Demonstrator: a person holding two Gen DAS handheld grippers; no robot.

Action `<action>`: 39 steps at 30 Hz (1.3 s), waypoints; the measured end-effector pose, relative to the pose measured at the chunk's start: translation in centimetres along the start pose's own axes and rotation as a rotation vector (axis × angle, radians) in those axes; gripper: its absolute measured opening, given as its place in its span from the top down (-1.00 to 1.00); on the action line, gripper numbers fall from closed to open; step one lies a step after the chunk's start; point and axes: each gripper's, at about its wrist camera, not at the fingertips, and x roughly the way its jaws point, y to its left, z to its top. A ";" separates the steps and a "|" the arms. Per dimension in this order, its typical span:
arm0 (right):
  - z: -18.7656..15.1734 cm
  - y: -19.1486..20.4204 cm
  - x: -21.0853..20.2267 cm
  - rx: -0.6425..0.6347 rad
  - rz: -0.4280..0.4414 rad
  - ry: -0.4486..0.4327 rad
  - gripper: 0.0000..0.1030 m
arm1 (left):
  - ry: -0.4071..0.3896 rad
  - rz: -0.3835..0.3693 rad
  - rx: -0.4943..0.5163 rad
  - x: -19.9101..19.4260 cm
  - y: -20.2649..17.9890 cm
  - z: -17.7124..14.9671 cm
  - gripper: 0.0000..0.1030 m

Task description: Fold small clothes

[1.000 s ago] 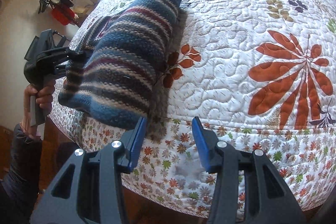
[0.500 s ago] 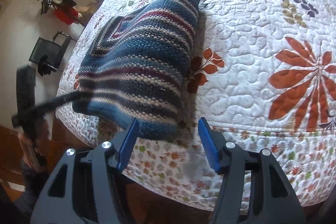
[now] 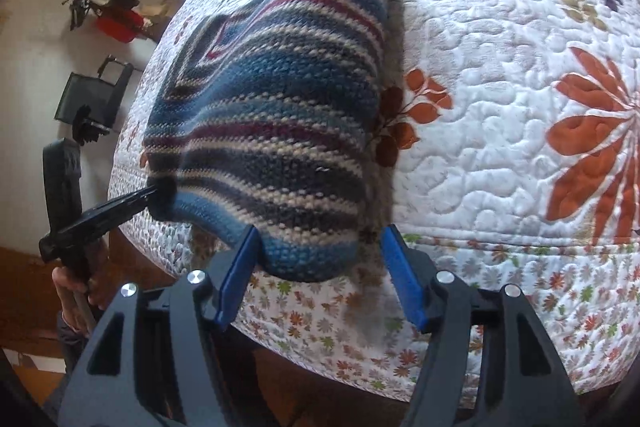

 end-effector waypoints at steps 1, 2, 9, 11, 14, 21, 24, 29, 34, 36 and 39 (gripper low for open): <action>0.1 0.1 0.3 -0.001 0.004 0.007 -0.23 | 0.001 -0.001 0.001 0.1 0.0 -0.1 0.70; 0.2 0.0 0.7 0.001 0.011 0.014 -0.23 | 0.004 -0.001 0.002 0.3 0.0 -0.1 0.70; 0.8 -1.0 3.6 0.065 0.068 0.097 0.33 | 0.023 -0.012 -0.018 1.1 0.1 0.2 0.70; 0.9 -0.6 2.9 0.032 0.058 0.086 0.51 | 0.021 -0.023 -0.014 0.8 0.1 0.3 0.70; 0.4 0.8 1.2 -0.058 0.003 0.047 0.56 | 0.017 -0.022 0.006 0.8 -0.2 0.0 0.69; -0.6 -0.8 3.7 -0.062 -0.097 0.099 0.57 | 0.053 -0.004 0.010 3.1 -0.3 -0.4 0.57; -0.7 -0.6 2.9 -0.087 -0.087 0.084 0.43 | 0.050 -0.002 0.021 2.8 -0.5 -0.3 0.50; 0.1 -0.1 -0.5 -0.133 -0.090 0.031 -0.02 | 0.009 -0.001 0.037 -0.6 -0.5 0.1 0.14; 4.0 -0.2 -3.8 -0.130 -0.072 -0.042 -0.22 | -0.087 0.009 0.022 -4.0 -0.1 3.2 -0.03; 6.5 -0.4 -3.8 -0.112 -0.077 -0.063 -0.23 | -0.100 0.006 0.009 -4.1 -0.2 5.7 -0.07; 10.3 -1.4 -2.9 -0.054 -0.045 -0.055 -0.24 | -0.078 -0.006 -0.007 -2.3 -1.1 9.9 -0.08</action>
